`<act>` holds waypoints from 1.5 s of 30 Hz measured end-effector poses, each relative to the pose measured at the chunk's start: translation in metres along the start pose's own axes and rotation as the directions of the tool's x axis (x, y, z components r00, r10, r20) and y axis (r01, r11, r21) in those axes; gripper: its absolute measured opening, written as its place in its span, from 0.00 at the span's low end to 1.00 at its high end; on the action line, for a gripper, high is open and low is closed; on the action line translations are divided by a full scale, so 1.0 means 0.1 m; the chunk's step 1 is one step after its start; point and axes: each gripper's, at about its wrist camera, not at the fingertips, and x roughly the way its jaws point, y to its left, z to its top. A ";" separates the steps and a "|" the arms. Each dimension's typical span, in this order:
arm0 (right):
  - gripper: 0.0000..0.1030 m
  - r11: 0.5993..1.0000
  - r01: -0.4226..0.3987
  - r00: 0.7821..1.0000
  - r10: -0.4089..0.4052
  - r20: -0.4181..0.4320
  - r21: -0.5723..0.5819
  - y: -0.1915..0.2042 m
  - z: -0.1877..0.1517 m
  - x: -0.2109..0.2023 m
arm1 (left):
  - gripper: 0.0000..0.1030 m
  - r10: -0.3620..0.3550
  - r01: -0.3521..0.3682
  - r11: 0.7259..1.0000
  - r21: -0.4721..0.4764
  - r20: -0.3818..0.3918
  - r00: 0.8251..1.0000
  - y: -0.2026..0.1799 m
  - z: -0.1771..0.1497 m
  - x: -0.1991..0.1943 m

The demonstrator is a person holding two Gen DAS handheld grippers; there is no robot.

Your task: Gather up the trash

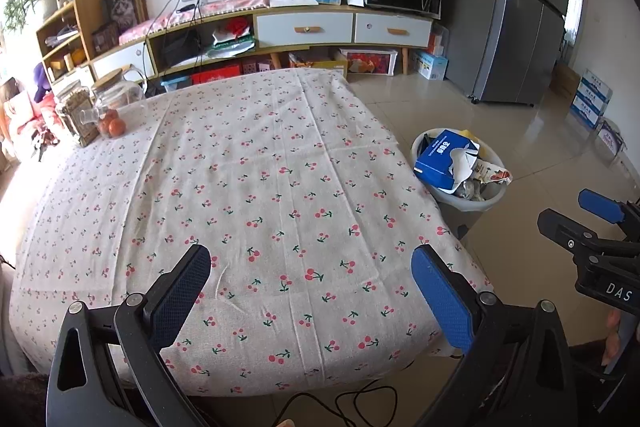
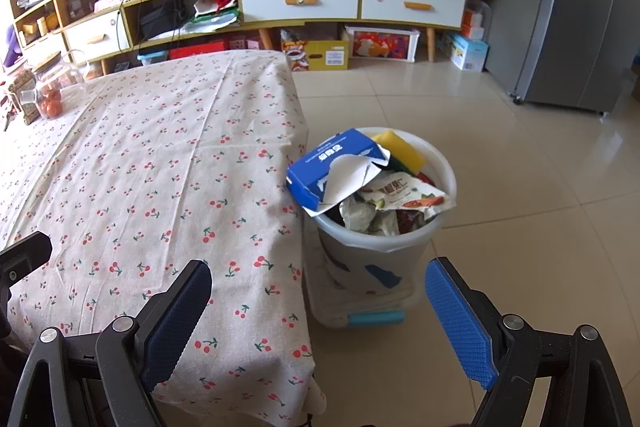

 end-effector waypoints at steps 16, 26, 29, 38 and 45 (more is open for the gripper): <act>0.88 1.000 0.000 1.000 0.000 -0.001 -0.001 -0.01 0.00 0.00 | 0.99 0.003 -0.003 1.000 0.003 0.004 1.000 0.01 0.01 -0.02; 0.88 1.000 0.000 1.000 0.000 -0.004 -0.004 0.01 0.00 0.02 | 0.99 0.003 -0.003 1.000 0.001 0.004 1.000 0.00 0.00 -0.02; 0.88 1.000 0.000 1.000 0.000 -0.002 -0.004 0.01 0.00 0.03 | 0.99 0.002 -0.002 1.000 0.000 0.005 1.000 0.01 0.00 -0.02; 0.88 1.000 -0.004 1.000 0.004 0.001 -0.005 0.03 -0.01 0.02 | 0.99 -0.005 0.005 1.000 -0.010 -0.003 1.000 0.02 0.00 -0.01; 0.89 1.000 -0.009 1.000 0.009 -0.005 -0.010 0.04 -0.02 0.02 | 0.99 -0.012 0.011 1.000 -0.012 -0.014 1.000 0.01 0.00 0.01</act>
